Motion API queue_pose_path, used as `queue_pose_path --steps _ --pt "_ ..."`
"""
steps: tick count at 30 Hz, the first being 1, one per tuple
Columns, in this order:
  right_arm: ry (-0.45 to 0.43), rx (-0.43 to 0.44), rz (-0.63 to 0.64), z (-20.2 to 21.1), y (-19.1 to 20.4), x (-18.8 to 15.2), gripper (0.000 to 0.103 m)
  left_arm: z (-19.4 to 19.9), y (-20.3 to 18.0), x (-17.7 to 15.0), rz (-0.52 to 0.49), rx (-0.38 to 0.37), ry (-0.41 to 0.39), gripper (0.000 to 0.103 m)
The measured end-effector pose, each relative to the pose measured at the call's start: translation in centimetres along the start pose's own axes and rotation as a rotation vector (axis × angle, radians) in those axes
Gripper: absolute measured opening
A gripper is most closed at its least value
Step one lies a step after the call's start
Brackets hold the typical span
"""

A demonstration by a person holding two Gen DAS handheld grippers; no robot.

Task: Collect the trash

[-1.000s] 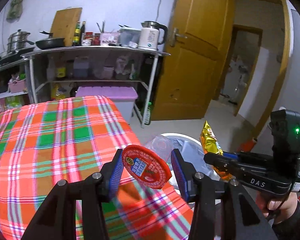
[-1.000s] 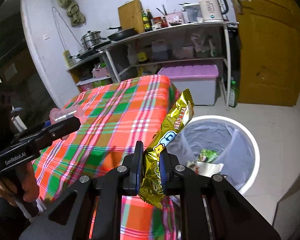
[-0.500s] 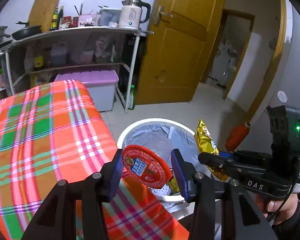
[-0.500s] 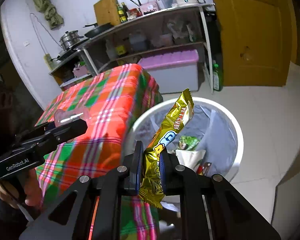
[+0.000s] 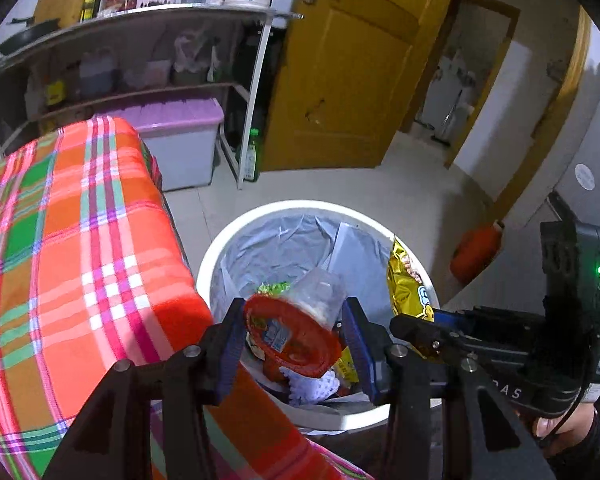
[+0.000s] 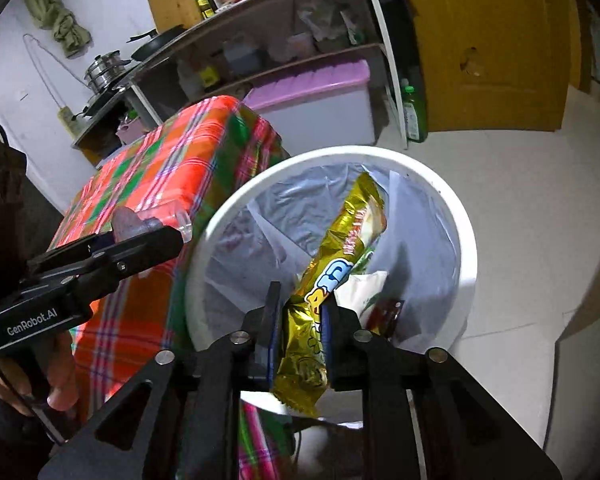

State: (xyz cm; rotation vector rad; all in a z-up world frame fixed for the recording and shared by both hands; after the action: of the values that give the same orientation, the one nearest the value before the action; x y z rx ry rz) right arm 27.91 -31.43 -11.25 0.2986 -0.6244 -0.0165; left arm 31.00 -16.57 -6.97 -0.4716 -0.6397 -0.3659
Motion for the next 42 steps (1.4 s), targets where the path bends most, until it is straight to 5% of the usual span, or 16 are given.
queue_pose_path --steps 6,23,42 --pt "0.003 -0.005 -0.007 -0.7 -0.5 0.0 0.039 -1.0 0.4 -0.2 0.022 0.005 0.025 0.051" --pt "-0.115 -0.019 0.041 5.5 2.4 -0.6 0.039 5.8 -1.0 -1.3 0.015 0.028 -0.1 0.051" --pt "-0.221 -0.074 0.166 12.4 7.9 -5.4 0.039 16.7 -3.3 -7.7 -0.034 0.154 -0.26 0.051"
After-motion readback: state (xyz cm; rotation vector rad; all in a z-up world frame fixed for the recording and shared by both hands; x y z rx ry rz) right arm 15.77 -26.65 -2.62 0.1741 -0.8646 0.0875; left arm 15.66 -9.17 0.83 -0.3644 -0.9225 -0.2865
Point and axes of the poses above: each gripper's, at about its wrist camera, not at the fingertips, and z roughly against the way its jaws point, y to its left, x to its top, the point moved 3 cm from there along -z, roughly the way its jaws point, and after that the axes turned 4 degrees about -x, right-handed, at the moved point
